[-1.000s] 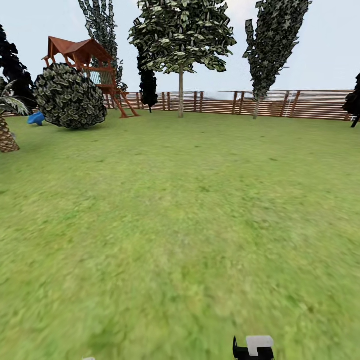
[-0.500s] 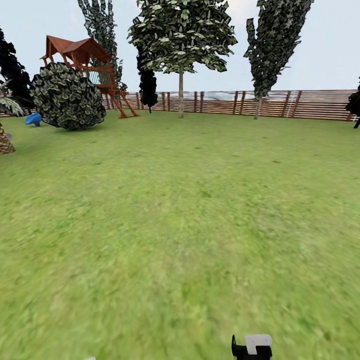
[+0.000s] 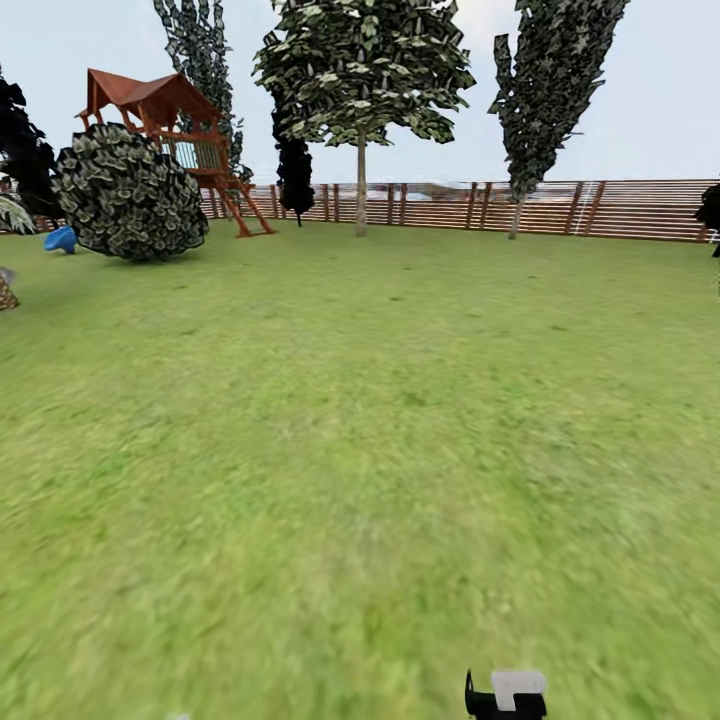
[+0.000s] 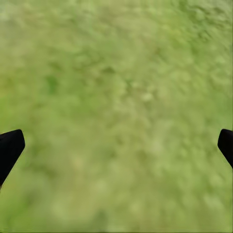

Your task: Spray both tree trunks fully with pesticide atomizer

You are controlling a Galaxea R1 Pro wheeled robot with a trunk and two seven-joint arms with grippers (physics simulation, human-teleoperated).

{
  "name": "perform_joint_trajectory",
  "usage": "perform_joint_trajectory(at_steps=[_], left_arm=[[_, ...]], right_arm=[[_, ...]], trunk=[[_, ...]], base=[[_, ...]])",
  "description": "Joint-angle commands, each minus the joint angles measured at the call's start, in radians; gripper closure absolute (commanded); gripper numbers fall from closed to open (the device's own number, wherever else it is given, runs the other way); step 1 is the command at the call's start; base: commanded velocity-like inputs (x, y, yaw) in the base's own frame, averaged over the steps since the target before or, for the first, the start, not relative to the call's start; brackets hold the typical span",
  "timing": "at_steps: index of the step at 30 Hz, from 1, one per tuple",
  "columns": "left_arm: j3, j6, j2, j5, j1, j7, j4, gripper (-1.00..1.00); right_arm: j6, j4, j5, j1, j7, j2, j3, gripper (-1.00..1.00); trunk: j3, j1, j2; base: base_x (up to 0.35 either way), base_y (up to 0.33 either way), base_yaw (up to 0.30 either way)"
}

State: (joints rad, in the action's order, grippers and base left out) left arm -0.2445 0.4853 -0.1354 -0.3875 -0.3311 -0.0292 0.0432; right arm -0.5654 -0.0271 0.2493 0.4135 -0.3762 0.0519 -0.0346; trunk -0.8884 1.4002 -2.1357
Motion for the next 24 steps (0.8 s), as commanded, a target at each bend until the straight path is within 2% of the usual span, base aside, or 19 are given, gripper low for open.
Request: perform_joint_trajectory(at_steps=[1,6,24], left_arm=[[-0.009,0.002,0.000,-0.005,-0.001,-0.003,0.000,1.00],[-0.009,0.002,-0.001,-0.005,-0.001,-0.003,0.001,1.00],[-0.009,0.002,-0.001,-0.005,-0.001,-0.003,0.001,1.00]], right_arm=[[-0.001,0.001,0.010,0.001,-0.007,0.000,-0.004,-1.00],[-0.001,0.001,0.010,0.001,-0.007,0.002,-0.004,-1.00],[-0.001,0.002,0.010,0.001,-0.007,0.002,-0.004,-1.00]], trunk=[[-0.001,0.000,0.000],[-0.001,0.000,0.000],[-0.001,0.000,0.000]], base=[[0.337,0.000,-0.113],[0.337,0.000,-0.124],[0.338,0.000,-0.002]])
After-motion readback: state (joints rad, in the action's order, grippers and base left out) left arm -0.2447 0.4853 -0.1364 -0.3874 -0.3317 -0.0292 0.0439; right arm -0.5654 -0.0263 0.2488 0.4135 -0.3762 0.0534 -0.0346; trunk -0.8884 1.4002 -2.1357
